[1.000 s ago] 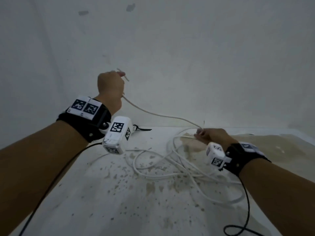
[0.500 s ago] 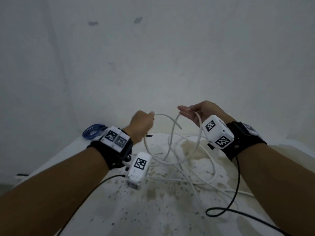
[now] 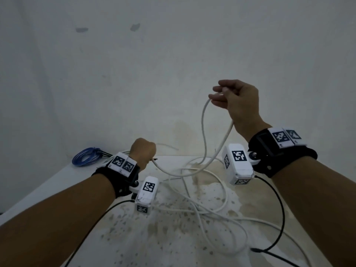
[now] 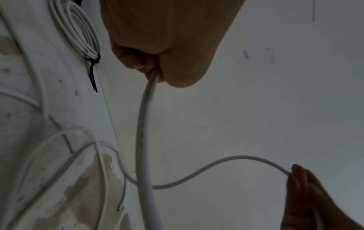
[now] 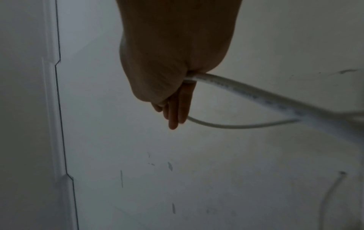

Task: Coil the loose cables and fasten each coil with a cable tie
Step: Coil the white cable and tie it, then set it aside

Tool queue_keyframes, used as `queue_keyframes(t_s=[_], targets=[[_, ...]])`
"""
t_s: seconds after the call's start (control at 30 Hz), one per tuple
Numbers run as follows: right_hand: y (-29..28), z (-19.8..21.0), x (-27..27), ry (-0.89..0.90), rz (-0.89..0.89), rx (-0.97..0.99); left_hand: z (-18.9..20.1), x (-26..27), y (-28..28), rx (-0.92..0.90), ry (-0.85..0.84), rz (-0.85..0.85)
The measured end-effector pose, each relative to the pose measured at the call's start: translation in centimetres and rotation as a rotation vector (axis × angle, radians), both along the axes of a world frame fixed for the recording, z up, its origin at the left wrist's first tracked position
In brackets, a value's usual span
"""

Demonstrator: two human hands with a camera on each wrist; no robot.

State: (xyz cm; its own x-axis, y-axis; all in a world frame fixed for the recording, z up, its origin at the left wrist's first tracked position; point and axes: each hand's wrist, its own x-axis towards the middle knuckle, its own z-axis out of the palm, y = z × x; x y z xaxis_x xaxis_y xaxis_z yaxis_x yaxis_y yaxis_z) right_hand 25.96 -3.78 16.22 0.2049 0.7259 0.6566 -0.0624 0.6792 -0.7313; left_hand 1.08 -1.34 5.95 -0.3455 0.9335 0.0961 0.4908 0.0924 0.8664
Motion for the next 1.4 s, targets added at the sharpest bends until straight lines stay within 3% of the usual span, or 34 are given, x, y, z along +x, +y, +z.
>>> queue_keyframes(t_s=[0.1, 0.23, 0.33, 0.37, 0.47, 0.5, 0.53, 0.57, 0.6, 0.67, 0.73, 0.8, 0.87, 0.93, 1.07, 1.17, 1.23, 1.33, 1.4], targets=[[-0.5, 0.4, -0.7, 0.002, 0.102, 0.043, -0.3, 1.0, -0.6, -0.017, 0.019, -0.187], [-1.4, 0.3, -3.0, -0.024, 0.351, 0.042, 0.4, 4.8, -1.8, 0.191, 0.033, -0.501], [-1.3, 0.3, -3.8, 0.035, 0.458, -0.013, 1.4, 6.2, -1.4, 0.322, -0.102, -0.482], [-0.7, 0.1, -3.4, -0.042, 0.332, -0.016, 1.7, 6.3, -1.1, 0.327, -0.165, -0.408], [1.0, -1.7, -2.1, -0.757, -0.509, 0.101, 2.3, 4.9, 0.2, 0.271, -0.313, -0.137], [0.9, -2.7, -2.4, -0.873, -0.682, 0.246, 2.3, 4.4, 0.6, 0.244, -0.373, -0.079], [0.3, -3.8, -3.2, -0.923, -0.735, 0.393, 2.3, 4.0, 1.2, 0.206, -0.422, -0.048], [-0.3, -4.8, -4.4, -0.986, -0.686, 0.482, 2.4, 3.7, 1.5, 0.183, -0.453, -0.026], [-0.9, -5.7, -5.8, -1.102, -0.552, 0.443, 2.4, 3.5, 1.7, 0.161, -0.465, -0.017], [-2.1, -6.9, -8.2, -1.315, -0.180, 0.024, 2.3, 3.1, 1.7, 0.145, -0.496, 0.009], [-2.0, -7.8, -9.1, -1.204, 0.148, -0.327, 1.8, 2.6, 1.4, 0.077, -0.479, -0.008], [-1.4, -8.1, -8.9, -1.207, 0.196, -0.346, 1.0, 2.0, 1.4, -0.004, -0.408, -0.031], [-0.6, -8.2, -8.6, -1.313, 0.056, -0.218, 0.4, 1.4, 1.5, -0.028, -0.521, -0.056], [0.1, -7.9, -8.0, -1.181, -0.069, -0.155, 0.4, 1.0, 1.8, -0.086, -0.541, -0.051], [1.3, -6.5, -5.2, -0.446, -0.019, -0.314, 0.3, 0.4, 1.6, -0.151, -0.294, -0.195], [1.4, -5.7, -3.6, -0.164, 0.027, -0.381, -0.9, 1.2, 1.1, -0.236, -0.064, -0.244], [1.3, -5.2, -3.2, -0.018, 0.033, -0.376, -1.5, 2.2, 0.0, -0.330, -0.010, -0.278], [1.0, -4.9, -3.4, 0.301, 0.127, -0.383, -2.9, 3.8, -1.6, -0.514, -0.112, -0.449], [1.1, -4.9, -4.1, 0.546, 0.219, -0.428, -3.6, 4.9, -2.1, -0.595, -0.397, -0.562]])
